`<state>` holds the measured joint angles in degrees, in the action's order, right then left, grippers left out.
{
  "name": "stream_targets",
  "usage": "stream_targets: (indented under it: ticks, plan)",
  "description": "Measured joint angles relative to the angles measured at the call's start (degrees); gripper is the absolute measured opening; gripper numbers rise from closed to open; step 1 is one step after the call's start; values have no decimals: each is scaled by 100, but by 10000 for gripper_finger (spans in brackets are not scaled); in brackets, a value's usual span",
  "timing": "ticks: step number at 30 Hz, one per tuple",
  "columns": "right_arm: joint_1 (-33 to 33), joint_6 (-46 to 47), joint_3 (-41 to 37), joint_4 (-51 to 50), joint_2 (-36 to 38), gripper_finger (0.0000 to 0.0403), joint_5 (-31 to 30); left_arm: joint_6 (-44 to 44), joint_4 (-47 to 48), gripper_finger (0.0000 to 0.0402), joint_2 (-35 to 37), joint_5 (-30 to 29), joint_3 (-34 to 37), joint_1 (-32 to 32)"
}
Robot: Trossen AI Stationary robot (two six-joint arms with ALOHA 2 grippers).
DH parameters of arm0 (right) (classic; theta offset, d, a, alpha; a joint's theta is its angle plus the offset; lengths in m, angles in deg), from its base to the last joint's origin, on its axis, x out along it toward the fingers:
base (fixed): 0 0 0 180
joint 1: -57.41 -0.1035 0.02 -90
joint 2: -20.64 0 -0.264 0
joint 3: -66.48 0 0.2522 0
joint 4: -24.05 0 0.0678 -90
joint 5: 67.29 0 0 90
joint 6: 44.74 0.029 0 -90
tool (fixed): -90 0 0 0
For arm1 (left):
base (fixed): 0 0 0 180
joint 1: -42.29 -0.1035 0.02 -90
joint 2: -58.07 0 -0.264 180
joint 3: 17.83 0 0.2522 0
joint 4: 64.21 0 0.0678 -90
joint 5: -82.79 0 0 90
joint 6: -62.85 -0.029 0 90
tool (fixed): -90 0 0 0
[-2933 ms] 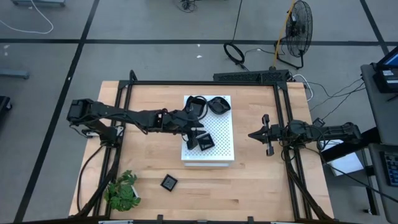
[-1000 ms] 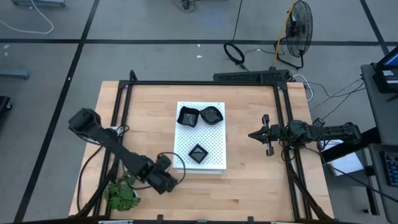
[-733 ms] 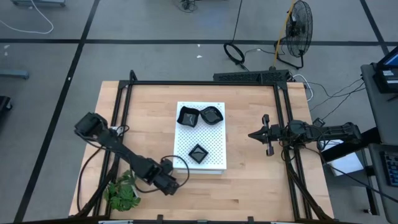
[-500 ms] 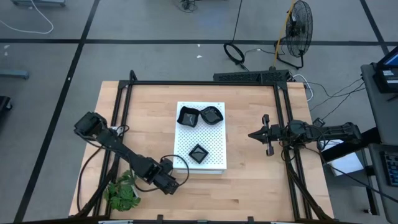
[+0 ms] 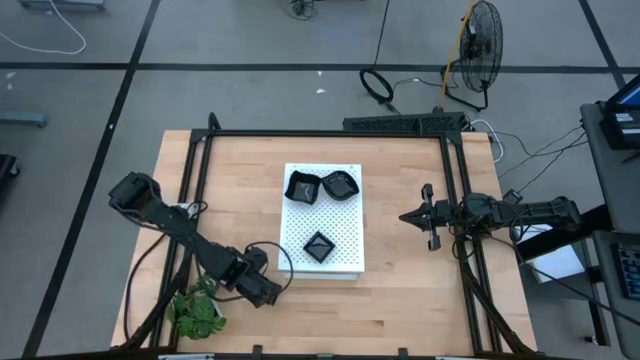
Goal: Pick & Place Mini shaped plates
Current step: Stack the black square plate on top of the other black square plates on the shelf
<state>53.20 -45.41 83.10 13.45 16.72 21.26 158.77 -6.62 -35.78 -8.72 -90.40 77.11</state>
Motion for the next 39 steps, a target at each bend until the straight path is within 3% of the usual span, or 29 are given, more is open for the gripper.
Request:
stream_targets:
  ticks: [34,39]
  plan:
    - [0,-1,0,-4,-2,0,0,172,-430,131,-751,81,24,-3]
    - [0,0,0,1,0,0,0,166,-350,101,-708,321,24,-3]
